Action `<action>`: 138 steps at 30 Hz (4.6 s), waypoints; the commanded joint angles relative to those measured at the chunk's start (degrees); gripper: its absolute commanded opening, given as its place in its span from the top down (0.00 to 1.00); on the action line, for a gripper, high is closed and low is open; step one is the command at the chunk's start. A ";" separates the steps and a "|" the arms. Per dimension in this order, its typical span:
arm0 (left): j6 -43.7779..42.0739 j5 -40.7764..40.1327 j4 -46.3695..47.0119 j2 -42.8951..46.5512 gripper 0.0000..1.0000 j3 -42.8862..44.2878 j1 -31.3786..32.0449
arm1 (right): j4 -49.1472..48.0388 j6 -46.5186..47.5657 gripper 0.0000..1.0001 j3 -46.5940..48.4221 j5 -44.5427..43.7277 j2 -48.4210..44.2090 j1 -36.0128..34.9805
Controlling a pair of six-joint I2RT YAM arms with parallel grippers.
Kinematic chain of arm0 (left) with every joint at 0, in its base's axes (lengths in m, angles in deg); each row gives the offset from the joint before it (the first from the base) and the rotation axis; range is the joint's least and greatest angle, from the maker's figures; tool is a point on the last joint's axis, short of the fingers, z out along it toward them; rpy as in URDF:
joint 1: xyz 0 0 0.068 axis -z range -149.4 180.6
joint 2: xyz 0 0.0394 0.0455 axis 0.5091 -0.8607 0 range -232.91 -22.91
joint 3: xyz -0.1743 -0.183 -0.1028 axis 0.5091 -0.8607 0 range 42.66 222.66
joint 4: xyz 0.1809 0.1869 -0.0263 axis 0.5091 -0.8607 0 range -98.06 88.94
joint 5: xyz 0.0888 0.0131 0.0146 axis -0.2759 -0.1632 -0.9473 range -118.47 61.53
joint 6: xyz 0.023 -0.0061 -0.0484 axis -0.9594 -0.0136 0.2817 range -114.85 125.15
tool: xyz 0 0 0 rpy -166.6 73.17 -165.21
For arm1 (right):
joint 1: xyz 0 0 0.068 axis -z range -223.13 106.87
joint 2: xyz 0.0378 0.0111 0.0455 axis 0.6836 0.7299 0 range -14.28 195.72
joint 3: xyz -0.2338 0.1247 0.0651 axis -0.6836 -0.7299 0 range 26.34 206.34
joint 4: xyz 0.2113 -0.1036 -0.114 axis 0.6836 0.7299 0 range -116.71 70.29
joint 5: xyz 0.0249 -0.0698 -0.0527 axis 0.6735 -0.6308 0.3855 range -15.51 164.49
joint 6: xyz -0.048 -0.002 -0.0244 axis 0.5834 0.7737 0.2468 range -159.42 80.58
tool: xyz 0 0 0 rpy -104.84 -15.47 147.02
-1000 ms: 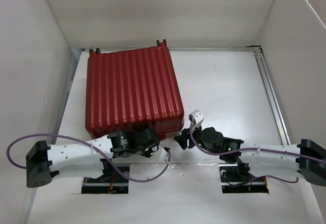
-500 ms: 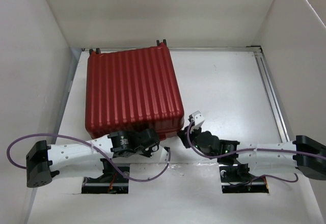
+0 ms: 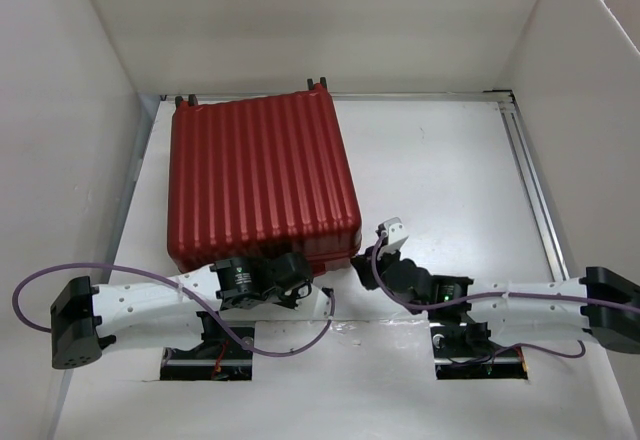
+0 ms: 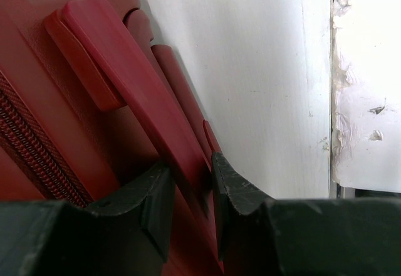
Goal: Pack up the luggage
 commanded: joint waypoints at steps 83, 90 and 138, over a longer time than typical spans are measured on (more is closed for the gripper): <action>-7.47 2.68 -1.01 4.04 1.00 -6.40 0.23 | -15.54 38.94 1.00 27.91 42.01 31.83 44.07; -2.12 -0.39 0.57 3.79 0.50 12.46 0.23 | -20.47 35.16 1.00 24.82 42.53 33.14 43.54; 28.91 25.00 4.09 -57.02 0.72 54.51 -64.72 | -21.55 28.04 1.00 14.28 41.05 21.47 44.94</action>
